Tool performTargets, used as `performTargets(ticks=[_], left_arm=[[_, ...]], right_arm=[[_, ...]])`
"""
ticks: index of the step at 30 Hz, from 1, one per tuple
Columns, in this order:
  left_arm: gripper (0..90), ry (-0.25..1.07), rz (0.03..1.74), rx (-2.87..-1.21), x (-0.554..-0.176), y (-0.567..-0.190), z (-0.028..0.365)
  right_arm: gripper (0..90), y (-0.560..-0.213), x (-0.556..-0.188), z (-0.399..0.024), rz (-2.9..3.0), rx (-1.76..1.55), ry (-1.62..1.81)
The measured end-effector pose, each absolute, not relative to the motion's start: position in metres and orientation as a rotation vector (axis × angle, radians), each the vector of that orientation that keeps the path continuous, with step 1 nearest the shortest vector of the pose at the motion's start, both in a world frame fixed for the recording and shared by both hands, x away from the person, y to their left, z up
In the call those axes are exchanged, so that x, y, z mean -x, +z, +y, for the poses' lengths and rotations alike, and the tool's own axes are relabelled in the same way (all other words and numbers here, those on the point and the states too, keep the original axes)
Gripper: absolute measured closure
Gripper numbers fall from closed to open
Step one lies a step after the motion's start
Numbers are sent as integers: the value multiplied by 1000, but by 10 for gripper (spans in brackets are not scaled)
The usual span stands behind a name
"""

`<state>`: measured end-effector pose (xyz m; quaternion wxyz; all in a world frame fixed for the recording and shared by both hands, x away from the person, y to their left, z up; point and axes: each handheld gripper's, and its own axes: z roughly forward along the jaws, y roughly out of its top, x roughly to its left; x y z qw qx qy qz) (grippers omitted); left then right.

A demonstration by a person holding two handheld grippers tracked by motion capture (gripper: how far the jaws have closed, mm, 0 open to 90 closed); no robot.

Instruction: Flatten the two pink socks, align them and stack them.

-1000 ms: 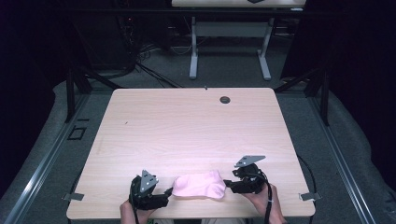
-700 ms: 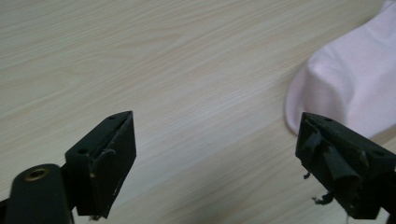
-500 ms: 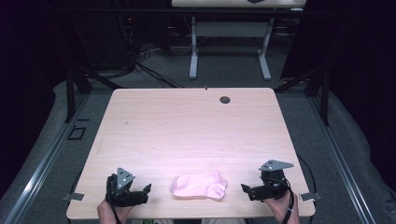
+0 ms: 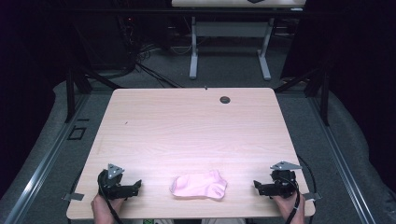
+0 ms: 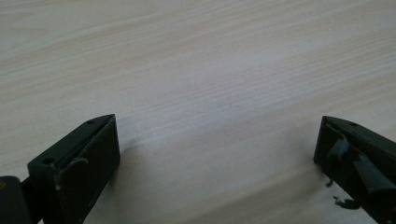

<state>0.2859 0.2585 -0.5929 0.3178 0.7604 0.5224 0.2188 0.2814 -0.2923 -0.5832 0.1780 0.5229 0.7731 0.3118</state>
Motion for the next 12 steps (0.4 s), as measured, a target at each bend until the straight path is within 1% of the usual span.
performTargets(ticks=[6,12], left_arm=[[0,568,1370,-2003,-298,-593,263],[0,573,1383,-1995,-299,-593,263]], right_arm=[[0,-590,-283,-293,2145,-1417,900],[0,-591,-282,-293,2127,-1426,899]])
